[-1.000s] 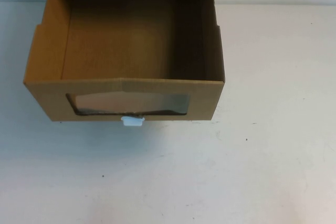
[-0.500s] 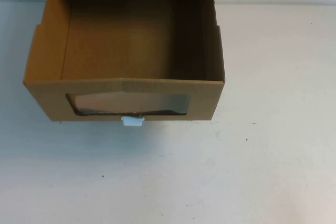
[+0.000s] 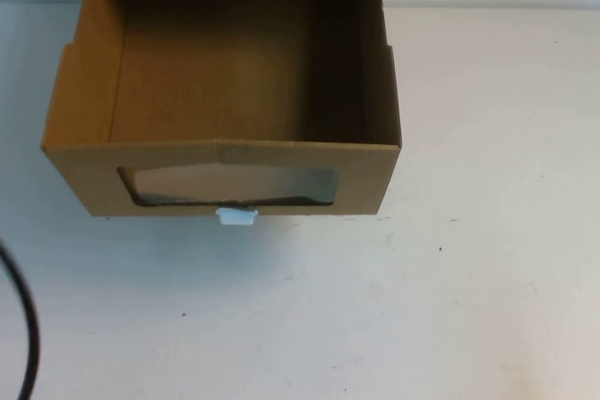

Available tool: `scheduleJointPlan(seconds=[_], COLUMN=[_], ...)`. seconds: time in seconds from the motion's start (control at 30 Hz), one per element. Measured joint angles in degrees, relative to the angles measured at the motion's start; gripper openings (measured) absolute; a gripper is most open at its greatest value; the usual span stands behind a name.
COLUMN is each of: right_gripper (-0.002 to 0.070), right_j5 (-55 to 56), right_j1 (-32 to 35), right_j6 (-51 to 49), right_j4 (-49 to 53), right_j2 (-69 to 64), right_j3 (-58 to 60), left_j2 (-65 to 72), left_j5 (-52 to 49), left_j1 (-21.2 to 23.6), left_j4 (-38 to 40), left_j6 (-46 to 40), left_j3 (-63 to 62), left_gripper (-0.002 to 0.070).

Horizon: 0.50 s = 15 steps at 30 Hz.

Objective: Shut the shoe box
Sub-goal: Press the shoe box with left arm

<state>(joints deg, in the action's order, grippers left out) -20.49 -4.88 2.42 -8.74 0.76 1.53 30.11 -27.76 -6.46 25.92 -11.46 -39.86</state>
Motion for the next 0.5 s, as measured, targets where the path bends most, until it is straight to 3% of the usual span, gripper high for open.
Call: scheduleJointPlan(seconds=[0.23,0.5], right_gripper=[-0.0011,-0.0011], right_j5=[0.0,0.0], right_j1=[0.0,0.0], right_j6=[0.0,0.0], right_j4=[0.0,0.0], right_j2=[0.0,0.0], right_j3=[0.0,0.0], left_j2=[29.5,53.6], left_j5=[-14.2,-19.4], left_j1=[0.0,0.0], left_j4=[0.5,6.9], left_j6=[-9.9,-19.5], left_j3=[-31.8,-53.5], left_gripper=[-0.0002,-0.0002])
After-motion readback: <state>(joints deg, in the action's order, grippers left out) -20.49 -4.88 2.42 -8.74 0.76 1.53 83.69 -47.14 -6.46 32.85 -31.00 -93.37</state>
